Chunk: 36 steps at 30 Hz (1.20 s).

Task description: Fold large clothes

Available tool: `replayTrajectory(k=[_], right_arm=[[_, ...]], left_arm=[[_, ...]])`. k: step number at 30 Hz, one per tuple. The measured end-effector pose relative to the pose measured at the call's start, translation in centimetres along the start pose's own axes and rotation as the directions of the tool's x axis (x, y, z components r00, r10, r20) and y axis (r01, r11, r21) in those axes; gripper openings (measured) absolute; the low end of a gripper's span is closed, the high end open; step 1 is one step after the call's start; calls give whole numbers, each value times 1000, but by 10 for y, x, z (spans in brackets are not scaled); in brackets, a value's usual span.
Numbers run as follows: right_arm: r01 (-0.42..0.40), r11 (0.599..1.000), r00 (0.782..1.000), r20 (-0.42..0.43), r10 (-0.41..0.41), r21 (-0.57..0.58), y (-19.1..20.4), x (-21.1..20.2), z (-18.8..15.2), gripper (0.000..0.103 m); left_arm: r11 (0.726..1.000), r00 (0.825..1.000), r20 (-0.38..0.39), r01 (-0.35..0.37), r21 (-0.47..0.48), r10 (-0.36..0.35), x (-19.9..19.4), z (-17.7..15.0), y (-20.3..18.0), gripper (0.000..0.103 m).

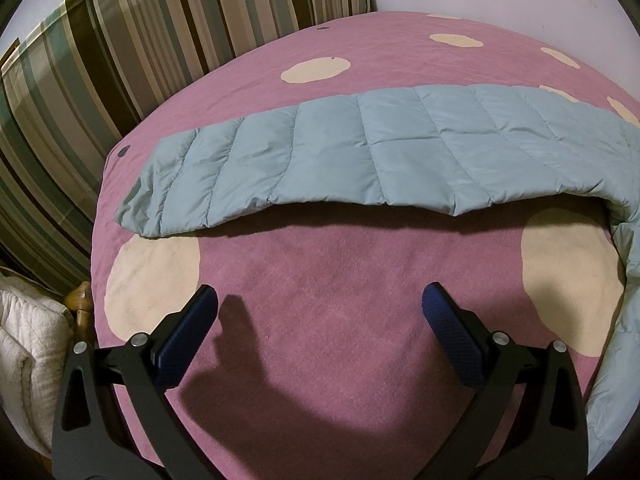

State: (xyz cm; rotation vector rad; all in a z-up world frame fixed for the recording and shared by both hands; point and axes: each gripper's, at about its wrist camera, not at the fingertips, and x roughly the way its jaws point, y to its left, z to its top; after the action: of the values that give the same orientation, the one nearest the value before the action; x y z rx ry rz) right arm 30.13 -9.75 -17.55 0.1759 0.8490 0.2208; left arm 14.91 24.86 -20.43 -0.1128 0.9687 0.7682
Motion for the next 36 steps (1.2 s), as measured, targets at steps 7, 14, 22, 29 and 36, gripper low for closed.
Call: replayTrajectory(k=[7, 14, 22, 29, 36], right_arm=[[17, 999, 993, -117, -22, -46, 32, 59, 0, 3], [-7, 999, 990, -138, 2, -36, 39, 70, -1, 6], [-155, 988, 981, -125, 150, -28, 47, 29, -5, 41], [-203, 977, 978, -54, 200, -60, 52, -7, -1, 43], [-32, 998, 999, 25, 30, 57, -38, -40, 0, 43]], left_arm=[[1000, 1000, 1, -3, 3, 3, 0, 0, 0, 101], [1000, 1000, 0, -3, 3, 3, 0, 0, 0, 101], [1000, 1000, 0, -7, 6, 7, 0, 0, 1, 101], [1000, 1000, 2, -12, 10, 12, -1, 1, 1, 101], [1000, 1000, 1, -14, 12, 14, -2, 0, -2, 101]])
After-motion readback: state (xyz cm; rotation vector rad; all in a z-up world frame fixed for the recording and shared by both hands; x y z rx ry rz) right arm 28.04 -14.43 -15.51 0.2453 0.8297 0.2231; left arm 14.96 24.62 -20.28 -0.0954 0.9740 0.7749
